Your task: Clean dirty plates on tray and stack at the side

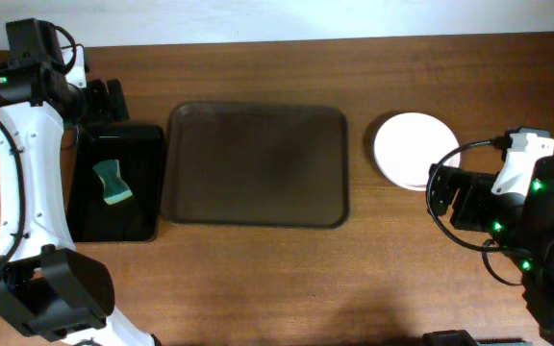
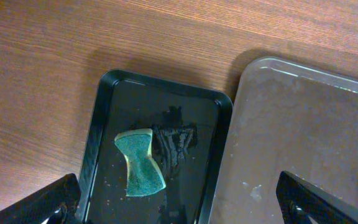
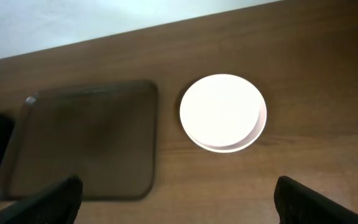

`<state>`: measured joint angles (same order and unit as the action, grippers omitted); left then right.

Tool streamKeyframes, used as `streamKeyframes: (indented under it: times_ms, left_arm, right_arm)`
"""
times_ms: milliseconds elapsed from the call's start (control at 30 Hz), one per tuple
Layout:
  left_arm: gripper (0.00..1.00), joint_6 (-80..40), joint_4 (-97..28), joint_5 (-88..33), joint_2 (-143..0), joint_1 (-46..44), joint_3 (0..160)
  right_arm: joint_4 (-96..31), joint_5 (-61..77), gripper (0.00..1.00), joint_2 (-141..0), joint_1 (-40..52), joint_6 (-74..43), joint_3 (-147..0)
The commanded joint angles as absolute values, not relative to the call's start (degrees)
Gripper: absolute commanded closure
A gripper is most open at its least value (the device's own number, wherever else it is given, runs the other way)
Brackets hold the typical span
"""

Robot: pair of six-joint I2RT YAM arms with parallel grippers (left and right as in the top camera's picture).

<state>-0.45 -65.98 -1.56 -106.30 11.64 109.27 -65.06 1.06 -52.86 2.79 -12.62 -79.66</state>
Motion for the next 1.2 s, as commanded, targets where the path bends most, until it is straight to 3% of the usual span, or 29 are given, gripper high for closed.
streamKeyframes:
  times_ms: [0,67,200,433,600,733,833,867,1167]
  left_arm:
    - [0.01,-0.4,-65.8,-2.4,-106.1,11.6,109.6]
    - [0.01,-0.4,-65.8,-2.4,-106.1,11.6,109.6]
    - [0.01,-0.4,-65.8,-2.4,-106.1,11.6,109.6]
    - [0.01,-0.4,-65.8,-2.4,-106.1,11.6,109.6]
    - [0.01,-0.4,-65.8,-2.4,-106.1,11.6,109.6]
    - [0.01,-0.4,-65.8,-2.4,-106.1,11.6,109.6]
    - [0.01,-0.4,-65.8,-2.4,-106.1,11.6,109.6]
    - [0.01,-0.4,-65.8,-2.4,-106.1,11.6,109.6]
    - [0.01,-0.4,-65.8,-2.4,-106.1,11.6,109.6]
  right_arm:
    - [-68.1,1.5,0.02,-53.1,3.0,-12.4,-80.2]
    - [-70.6,0.8,0.02,-53.6,3.0,-12.4,-80.2]
    - [-59.3,-3.1,0.02,-50.5,3.6,-6.4,-74.8]
    - [-21.5,7.6,0.02,-21.1,-0.4,-0.4,-30.8]
    - [-6.7,7.6,0.02,-4.3,-0.4,-0.4,-10.5]
    - [2.9,7.6,0.02,-0.2,-0.4,-0.4,-1.3]
    - [2.1,7.1,0.02,-0.2,-0.4,-0.4,-0.3]
    - [-4.4,7.1,0.02,-0.2,-0.4,-0.5,-0.3]
    - [-3.9,6.9,0.02,-0.2,-0.4,-0.6,-0.3]
